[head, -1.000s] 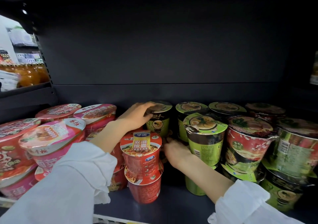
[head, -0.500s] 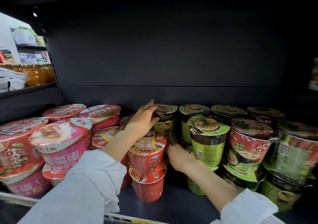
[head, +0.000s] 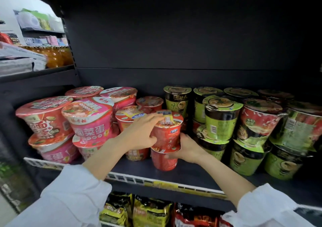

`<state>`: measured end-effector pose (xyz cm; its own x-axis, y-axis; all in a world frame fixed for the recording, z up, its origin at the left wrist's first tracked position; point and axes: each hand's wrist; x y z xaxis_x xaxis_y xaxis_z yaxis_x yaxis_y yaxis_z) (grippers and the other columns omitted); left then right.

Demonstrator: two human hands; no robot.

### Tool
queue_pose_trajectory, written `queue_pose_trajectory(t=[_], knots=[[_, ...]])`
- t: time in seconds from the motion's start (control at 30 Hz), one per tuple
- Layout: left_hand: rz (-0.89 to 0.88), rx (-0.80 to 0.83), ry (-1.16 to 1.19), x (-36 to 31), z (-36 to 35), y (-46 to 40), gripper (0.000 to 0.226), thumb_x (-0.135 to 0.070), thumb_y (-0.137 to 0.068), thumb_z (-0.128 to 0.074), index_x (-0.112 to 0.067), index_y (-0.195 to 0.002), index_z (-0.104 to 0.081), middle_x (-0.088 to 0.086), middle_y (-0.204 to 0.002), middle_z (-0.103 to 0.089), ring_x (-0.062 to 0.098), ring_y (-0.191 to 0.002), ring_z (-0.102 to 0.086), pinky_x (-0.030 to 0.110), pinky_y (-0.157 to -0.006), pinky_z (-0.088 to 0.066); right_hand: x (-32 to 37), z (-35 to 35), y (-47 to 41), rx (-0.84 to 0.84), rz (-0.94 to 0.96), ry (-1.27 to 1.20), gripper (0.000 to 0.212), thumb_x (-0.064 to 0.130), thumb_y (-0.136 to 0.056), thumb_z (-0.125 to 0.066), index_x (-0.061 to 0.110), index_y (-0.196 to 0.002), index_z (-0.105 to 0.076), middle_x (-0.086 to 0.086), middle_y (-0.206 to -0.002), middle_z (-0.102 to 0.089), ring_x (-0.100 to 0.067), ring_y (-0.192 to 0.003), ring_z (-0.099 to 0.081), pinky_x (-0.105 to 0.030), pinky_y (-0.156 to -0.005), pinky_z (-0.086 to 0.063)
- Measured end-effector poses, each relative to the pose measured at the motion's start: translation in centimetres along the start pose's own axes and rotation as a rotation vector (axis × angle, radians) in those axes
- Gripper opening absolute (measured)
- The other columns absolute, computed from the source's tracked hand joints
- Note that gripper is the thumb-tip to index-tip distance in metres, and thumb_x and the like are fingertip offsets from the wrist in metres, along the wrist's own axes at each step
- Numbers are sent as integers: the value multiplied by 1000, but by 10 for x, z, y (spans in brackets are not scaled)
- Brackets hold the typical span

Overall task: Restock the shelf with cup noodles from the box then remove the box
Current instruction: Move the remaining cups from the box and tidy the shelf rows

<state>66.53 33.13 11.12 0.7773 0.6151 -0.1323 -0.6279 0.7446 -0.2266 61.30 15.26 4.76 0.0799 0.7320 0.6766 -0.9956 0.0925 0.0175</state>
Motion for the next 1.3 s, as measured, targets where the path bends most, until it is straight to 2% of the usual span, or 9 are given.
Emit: queue_pose_trajectory(t=[0.1, 0.2, 0.4, 0.47, 0.6, 0.8, 0.93, 1.13, 1.3], knots=[[-2, 14, -65, 0, -2, -2, 70, -28, -91, -54, -25, -151, -17, -6, -158, -16, 11, -144, -17, 27, -117, -14, 0, -14, 4, -153, 7, 15, 96, 42, -63, -83, 16, -142, -33, -4, -136, -44, -21, -128, -40, -32, -106, -35], [-18, 8, -97, -1, -2, -7, 66, -32, -95, -52, -24, -151, -18, -5, -157, -19, 12, -144, -18, 27, -117, -14, -2, -12, 8, -178, 2, 26, 85, 35, -67, -82, 12, -137, -40, -8, -133, -49, -23, -125, -45, -33, -105, -39], [-13, -141, -184, -26, -17, -21, 61, -33, -94, -52, -22, -148, -25, -3, -151, -34, 16, -136, -27, 33, -108, -22, -12, 5, 16, -335, -53, 229, 36, 15, -86, -65, 3, -117, -54, -16, -117, -60, -30, -110, -57, -35, -90, -47], [-14, -167, -160, -28, -18, -25, 58, -35, -92, -55, -20, -144, -33, -1, -143, -46, 17, -131, -32, 33, -104, -26, -8, -1, 19, -352, -59, 169, 45, 19, -85, -66, 3, -123, -50, -16, -118, -58, -30, -113, -54, -34, -93, -46], [-67, -128, -56, -15, -8, -26, 51, -32, -91, -57, -24, -139, -44, -4, -140, -49, 16, -126, -38, 32, -103, -31, 5, -25, 20, -420, -132, 46, 86, 44, -72, -76, 2, -135, -34, -13, -129, -44, -29, -124, -41, -37, -105, -37], [-103, -86, -182, -6, 8, -27, 42, -37, -96, -46, -33, -138, -45, -7, -143, -47, 16, -126, -40, 32, -103, -27, 5, -26, 9, -393, -141, 18, 65, 32, -80, -72, 4, -130, -39, -14, -129, -51, -30, -124, -46, -42, -101, -43], [-89, -179, -258, -4, 7, -19, 49, -51, -91, -48, -34, -138, -45, -6, -135, -55, 14, -120, -45, 34, -100, -28, 2, -19, 6, -423, -122, 62, 55, 9, -87, -58, 0, -137, -36, -20, -136, -46, -35, -131, -38, -39, -109, -33], [-110, -96, -203, 3, 0, -18, 55, -27, -95, -50, -37, -145, -28, -7, -155, -24, 15, -142, -19, 40, -113, -16, 13, -47, 2, -493, -176, 48, 106, 48, -71, -74, 1, -146, -16, -15, -142, -32, -32, -135, -25, -38, -112, -24], [-98, -126, -222, 7, 5, -23, 49, -39, -93, -50, -31, -140, -39, -7, -142, -45, 14, -132, -38, 34, -109, -21, 9, -51, -2, -629, -173, 166, 96, 50, -76, -70, 2, -144, -22, -13, -134, -37, -28, -127, -32, -34, -105, -33]])
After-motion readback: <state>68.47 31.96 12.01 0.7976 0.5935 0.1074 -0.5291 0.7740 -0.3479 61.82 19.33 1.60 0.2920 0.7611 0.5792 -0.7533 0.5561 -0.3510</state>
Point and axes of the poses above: each hand's wrist, its own y-axis away from the middle knuckle, its own z-axis out of the back of the hand, x = y × z
